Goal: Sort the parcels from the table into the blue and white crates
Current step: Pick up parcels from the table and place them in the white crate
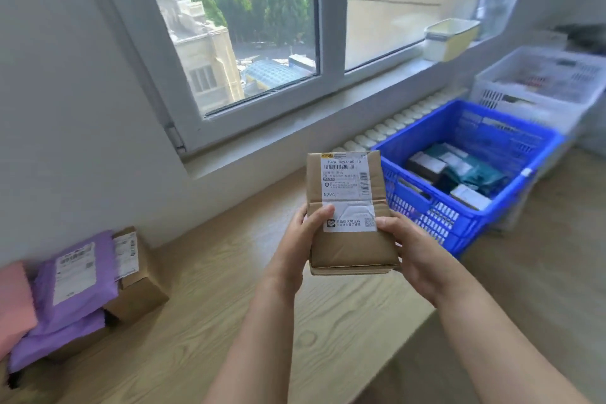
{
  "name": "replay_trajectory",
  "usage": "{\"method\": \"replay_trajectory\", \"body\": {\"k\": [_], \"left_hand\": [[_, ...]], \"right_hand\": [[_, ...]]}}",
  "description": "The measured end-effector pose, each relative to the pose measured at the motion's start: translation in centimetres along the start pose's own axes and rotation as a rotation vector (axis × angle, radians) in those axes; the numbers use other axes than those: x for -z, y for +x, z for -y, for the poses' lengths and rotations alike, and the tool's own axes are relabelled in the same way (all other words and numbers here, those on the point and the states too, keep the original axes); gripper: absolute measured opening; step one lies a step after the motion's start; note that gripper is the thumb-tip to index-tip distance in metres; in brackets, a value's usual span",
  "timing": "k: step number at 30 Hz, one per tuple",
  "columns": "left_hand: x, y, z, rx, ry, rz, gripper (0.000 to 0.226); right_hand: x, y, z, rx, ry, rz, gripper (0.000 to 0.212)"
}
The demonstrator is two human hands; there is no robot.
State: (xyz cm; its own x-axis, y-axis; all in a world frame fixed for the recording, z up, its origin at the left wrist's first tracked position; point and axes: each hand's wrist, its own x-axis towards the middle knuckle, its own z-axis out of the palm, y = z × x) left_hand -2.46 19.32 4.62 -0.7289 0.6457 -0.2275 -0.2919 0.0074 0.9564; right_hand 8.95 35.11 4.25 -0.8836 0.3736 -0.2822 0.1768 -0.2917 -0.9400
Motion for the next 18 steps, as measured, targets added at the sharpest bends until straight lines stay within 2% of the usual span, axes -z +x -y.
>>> {"method": "replay_trajectory", "body": {"k": [2, 4, 8, 13, 15, 18], "left_hand": [[-3.8, 1.9, -0.2, 0.009, 0.029, 0.044, 0.039], [-7.6, 4.1, -0.1, 0.021, 0.065, 0.094, 0.033], [-15.4, 8.6, 0.2, 0.015, 0.097, 0.133, 0.038], [-27.4, 14.3, 1.4, 0.047, 0.097, 0.184, 0.059], [-32.0, 16.3, 1.8, 0.056, 0.083, 0.211, 0.059], [-38.0, 18.9, 2.6, 0.069, 0.086, 0.249, 0.046]], "right_hand": [[3.8, -0.1, 0.7, 0.014, 0.038, -0.063, 0.046], [7.8, 0.3, 1.3, 0.015, 0.083, -0.086, 0.055], [15.5, 0.9, 3.3, 0.025, 0.162, -0.163, 0.037], [27.5, 1.3, 6.7, 0.034, 0.217, -0.268, 0.033], [32.1, 1.3, 7.9, 0.025, 0.219, -0.313, 0.032], [38.5, 1.3, 9.5, 0.023, 0.19, -0.337, 0.032]]}}
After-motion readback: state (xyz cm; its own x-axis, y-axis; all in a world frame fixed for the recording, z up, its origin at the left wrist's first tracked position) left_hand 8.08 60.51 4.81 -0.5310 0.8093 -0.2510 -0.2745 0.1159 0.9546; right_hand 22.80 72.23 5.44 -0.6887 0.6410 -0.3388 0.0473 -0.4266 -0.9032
